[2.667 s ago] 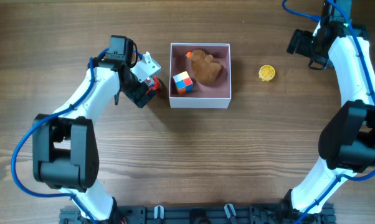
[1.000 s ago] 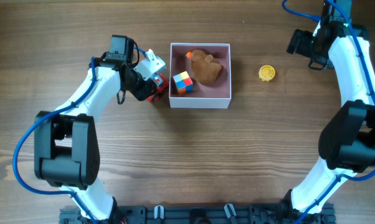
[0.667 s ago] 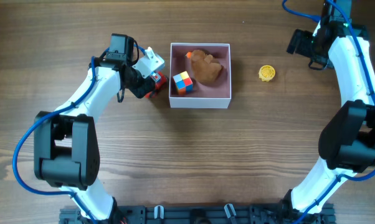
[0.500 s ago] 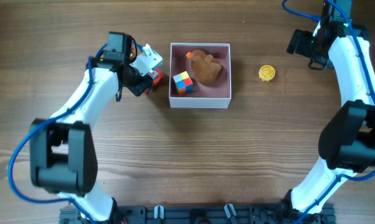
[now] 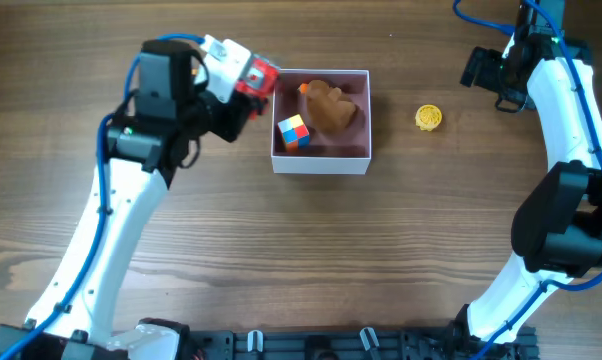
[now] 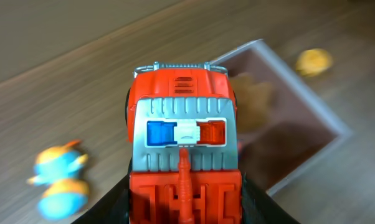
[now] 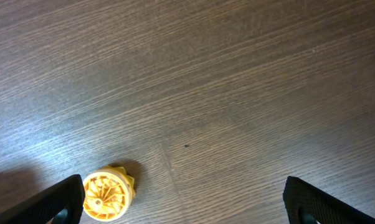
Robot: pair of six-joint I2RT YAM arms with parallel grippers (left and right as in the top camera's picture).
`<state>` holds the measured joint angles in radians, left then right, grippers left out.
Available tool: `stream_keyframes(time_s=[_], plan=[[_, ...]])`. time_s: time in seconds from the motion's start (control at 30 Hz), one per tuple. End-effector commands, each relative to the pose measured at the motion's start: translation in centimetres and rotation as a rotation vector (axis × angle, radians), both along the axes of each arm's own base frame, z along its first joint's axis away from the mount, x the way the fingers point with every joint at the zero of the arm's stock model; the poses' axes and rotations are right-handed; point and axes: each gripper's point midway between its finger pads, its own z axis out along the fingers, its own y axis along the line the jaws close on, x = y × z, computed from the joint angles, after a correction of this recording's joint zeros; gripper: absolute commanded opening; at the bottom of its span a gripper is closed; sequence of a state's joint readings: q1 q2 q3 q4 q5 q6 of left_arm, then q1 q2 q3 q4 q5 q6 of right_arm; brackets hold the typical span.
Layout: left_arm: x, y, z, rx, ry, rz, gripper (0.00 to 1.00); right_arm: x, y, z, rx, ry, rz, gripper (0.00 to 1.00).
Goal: Pack container
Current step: 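Lower the truck into the box with the left gripper and release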
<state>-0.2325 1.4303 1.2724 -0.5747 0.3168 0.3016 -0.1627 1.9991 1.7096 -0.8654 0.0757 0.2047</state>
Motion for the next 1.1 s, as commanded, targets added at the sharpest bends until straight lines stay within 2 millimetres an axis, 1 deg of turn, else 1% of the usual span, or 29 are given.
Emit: stream_keyframes(time_s=[0.0,0.07,0.17,0.27,0.3,0.33,0.4,0.43,0.5,0.57,0.67,0.73,0.83,0.9,0.93,0.97,1.0,1.03,1.07], plan=[[-2.2,-5.4,1.0,-0.092,0.022,-0.137,0.41,0.0,0.2,-0.4,0.003,0.007,-0.007,1.00],[-3.1,-7.9,0.6,-0.092,0.024,-0.200,0.41,0.0,0.2,-0.4,0.003,0.007,-0.007,1.00],[-3.9,-10.7,0.0,-0.092,0.023,-0.268,0.43,0.0,0.2,-0.4,0.003,0.007,-0.007,1.00],[-3.7,-12.7,-1.3,-0.090,0.029,-0.307,0.47,0.0,0.2,-0.4,0.003,0.007,-0.007,1.00],[-3.3,-13.1,-1.9,-0.089,0.031,-0.311,0.48,0.0,0.2,-0.4,0.003,0.007,-0.007,1.00],[-2.5,-13.5,-2.8,-0.087,0.026,-0.313,0.49,0.0,0.2,-0.4,0.003,0.007,-0.007,1.00],[-1.3,-13.8,-3.6,-0.090,0.012,-0.307,0.52,0.0,0.2,-0.4,0.003,0.007,-0.007,1.00],[-0.9,-13.9,-3.9,-0.092,0.008,-0.306,0.52,0.0,0.2,-0.4,0.003,0.007,-0.007,1.00],[-0.3,-14.3,-4.8,-0.092,0.007,-0.307,0.56,0.0,0.2,-0.4,0.003,0.007,-0.007,1.00],[0.2,-14.4,-5.9,-0.084,0.018,-0.302,0.56,0.0,0.2,-0.4,0.003,0.007,-0.007,1.00],[1.2,-13.9,-7.3,-0.044,0.020,-0.259,0.57,0.0,0.2,-0.4,0.003,0.007,-0.007,1.00],[1.7,-13.5,-7.4,-0.032,0.010,-0.237,0.57,0.0,0.2,-0.4,0.003,0.007,-0.007,0.99],[2.7,-13.0,-6.3,-0.047,-0.033,-0.217,0.57,0.0,0.2,-0.4,0.003,0.007,-0.007,1.00],[3.5,-12.2,-4.8,-0.081,-0.059,-0.178,0.59,0.0,0.2,-0.4,0.003,0.007,-0.007,1.00],[4.0,-11.2,-3.4,-0.123,-0.069,-0.127,0.63,0.0,0.2,-0.4,0.003,0.007,-0.007,1.00],[4.4,-9.9,-2.0,-0.150,-0.082,-0.085,0.78,0.0,0.2,-0.4,0.003,0.007,-0.007,1.00],[4.8,-8.5,-0.7,-0.176,-0.090,-0.041,1.00,0.0,0.2,-0.4,0.003,0.007,-0.007,1.00],[5.0,-6.7,0.4,-0.200,-0.089,0.013,1.00,0.0,0.2,-0.4,0.003,0.007,-0.007,1.00],[5.0,-5.3,0.9,-0.214,-0.078,0.053,1.00,0.0,0.2,-0.4,0.003,0.007,-0.007,1.00]])
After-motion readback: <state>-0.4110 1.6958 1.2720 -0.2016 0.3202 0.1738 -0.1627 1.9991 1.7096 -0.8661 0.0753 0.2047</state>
